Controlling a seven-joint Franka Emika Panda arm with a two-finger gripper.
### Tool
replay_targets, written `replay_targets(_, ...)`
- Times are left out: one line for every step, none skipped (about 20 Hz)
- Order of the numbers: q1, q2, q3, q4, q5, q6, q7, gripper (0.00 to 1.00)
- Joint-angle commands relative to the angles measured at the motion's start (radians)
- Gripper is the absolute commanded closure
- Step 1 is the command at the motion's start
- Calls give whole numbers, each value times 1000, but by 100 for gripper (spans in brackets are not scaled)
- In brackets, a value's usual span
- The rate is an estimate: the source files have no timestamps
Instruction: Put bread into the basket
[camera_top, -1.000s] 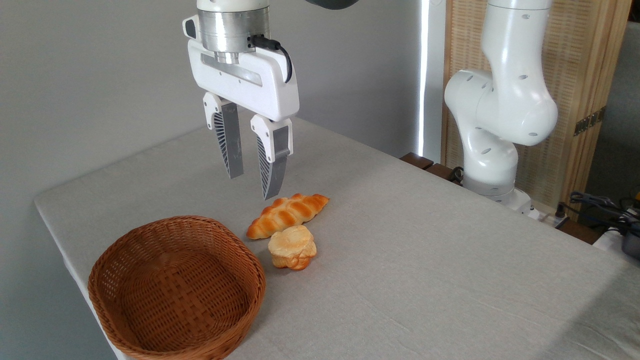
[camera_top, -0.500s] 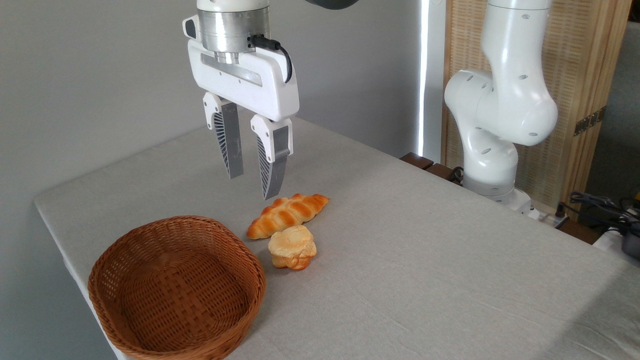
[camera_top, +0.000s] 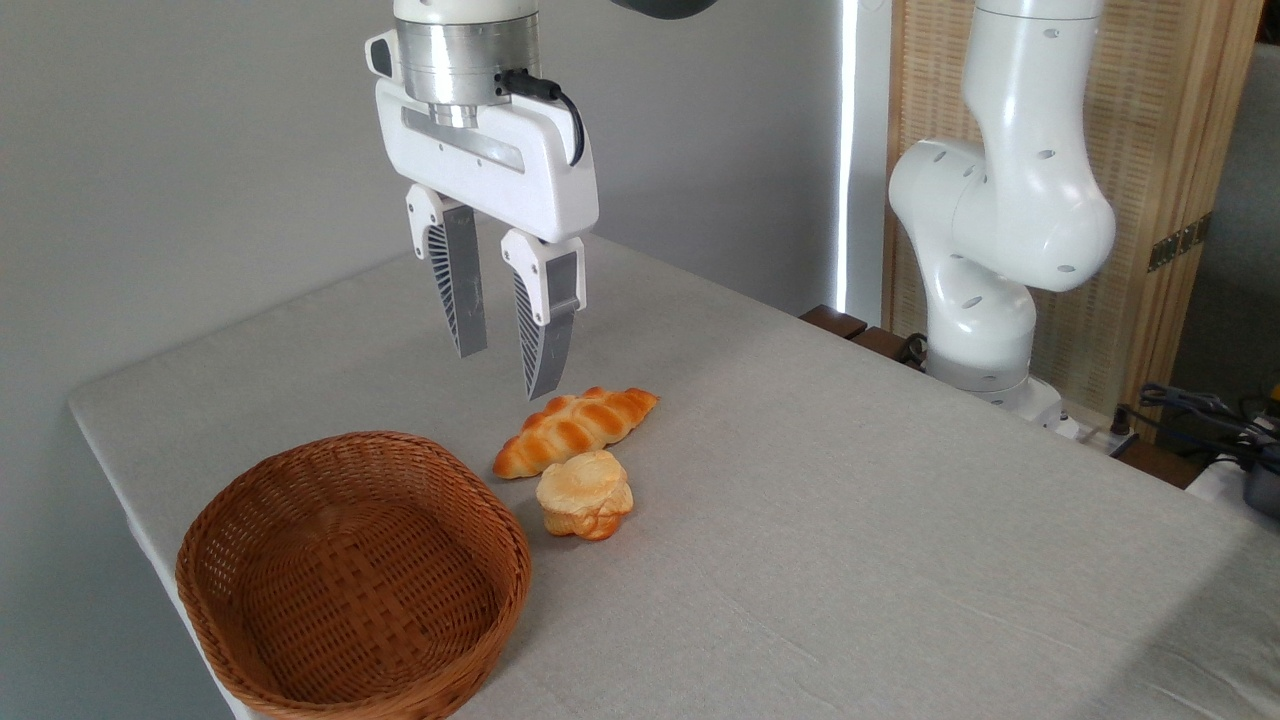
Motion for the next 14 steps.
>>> replay_targets(7, 9, -2, 19, -9, -11, 23, 0)
replay_targets(7, 9, -2, 19, -9, -11, 23, 0)
replay_targets(7, 9, -2, 19, -9, -11, 21, 0)
replay_targets(7, 9, -2, 19, -9, -11, 23, 0)
replay_targets(7, 9, -2, 19, -9, -11, 23, 0)
replay_targets(7, 10, -2, 19, -9, -9, 21, 0)
replay_targets(7, 13, -3, 19, -9, -9, 21, 0)
replay_targets(7, 15, -3, 19, -9, -9, 21, 0)
replay_targets(7, 16, -5, 19, -9, -9, 21, 0)
replay_targets(5, 16, -8, 17, -9, -9, 21, 0)
replay_targets(4, 16, -15, 16, -7, -11, 21, 0)
replay_targets(2, 16, -20, 13, -9, -9, 20, 0)
replay_targets(-10, 24, -20, 10, -9, 1, 15, 0)
replay_targets(-30, 27, -20, 7, -9, 4, 14, 0)
